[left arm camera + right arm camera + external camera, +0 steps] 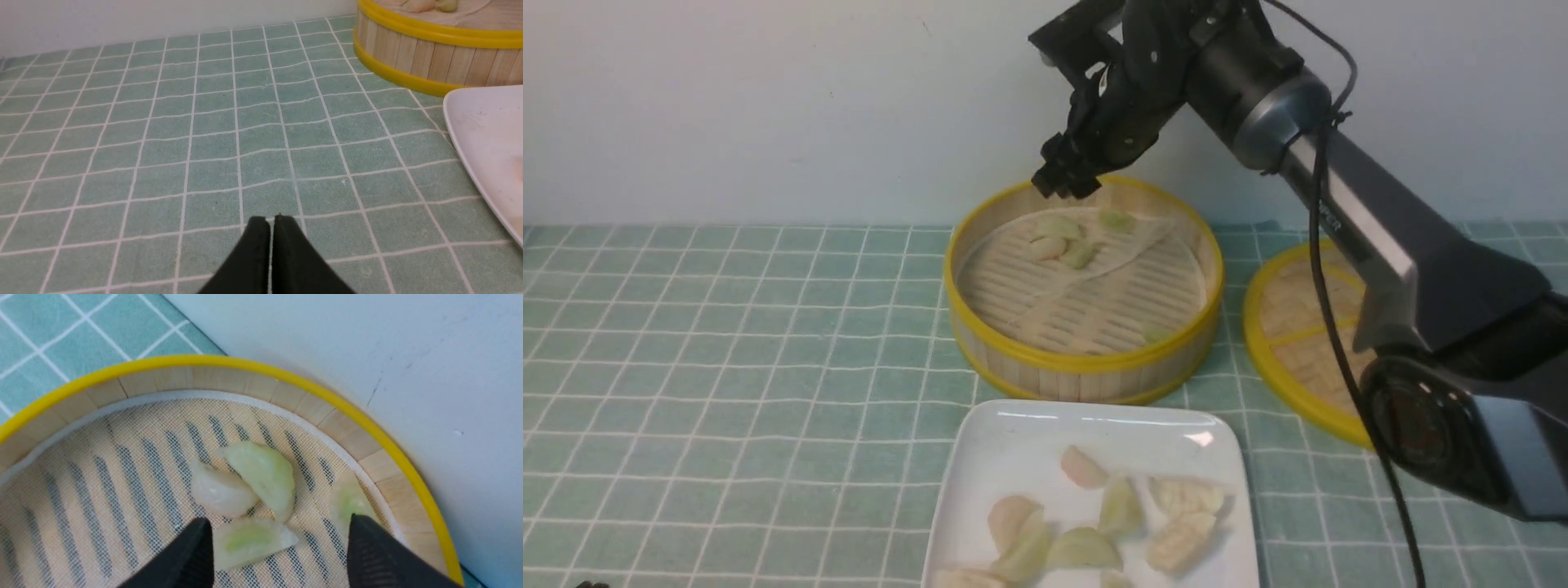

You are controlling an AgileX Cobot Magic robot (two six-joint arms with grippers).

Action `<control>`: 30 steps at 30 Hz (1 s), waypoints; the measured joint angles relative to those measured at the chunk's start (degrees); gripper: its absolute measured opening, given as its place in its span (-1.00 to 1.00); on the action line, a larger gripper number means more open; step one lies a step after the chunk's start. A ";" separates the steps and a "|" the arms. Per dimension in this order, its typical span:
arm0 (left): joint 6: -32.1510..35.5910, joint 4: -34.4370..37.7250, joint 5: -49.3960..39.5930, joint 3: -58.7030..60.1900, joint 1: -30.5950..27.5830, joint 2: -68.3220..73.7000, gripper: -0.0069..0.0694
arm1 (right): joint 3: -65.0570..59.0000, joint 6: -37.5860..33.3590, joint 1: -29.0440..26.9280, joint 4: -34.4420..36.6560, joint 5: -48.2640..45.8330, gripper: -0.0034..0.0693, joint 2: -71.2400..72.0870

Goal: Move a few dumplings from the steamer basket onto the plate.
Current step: Use the right arm to grab a dumpling from inside the steamer

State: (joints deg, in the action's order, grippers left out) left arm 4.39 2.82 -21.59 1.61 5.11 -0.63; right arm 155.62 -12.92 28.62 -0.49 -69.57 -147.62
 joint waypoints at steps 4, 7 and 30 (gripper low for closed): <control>0.00 0.00 0.00 0.00 0.00 0.00 -0.83 | 0.00 1.44 0.00 -2.09 -0.97 0.22 -3.17; 0.00 0.00 0.00 0.00 0.00 0.00 -0.83 | -0.17 1.76 0.00 -3.34 -1.37 0.22 -4.42; 0.00 0.00 0.00 0.00 0.00 0.00 -0.83 | -0.01 16.75 -6.24 -2.55 -2.56 -0.67 1.72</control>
State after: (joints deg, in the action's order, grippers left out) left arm 4.39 2.82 -21.59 1.61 5.11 -0.63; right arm 155.60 3.83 22.37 -3.04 -72.13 -145.91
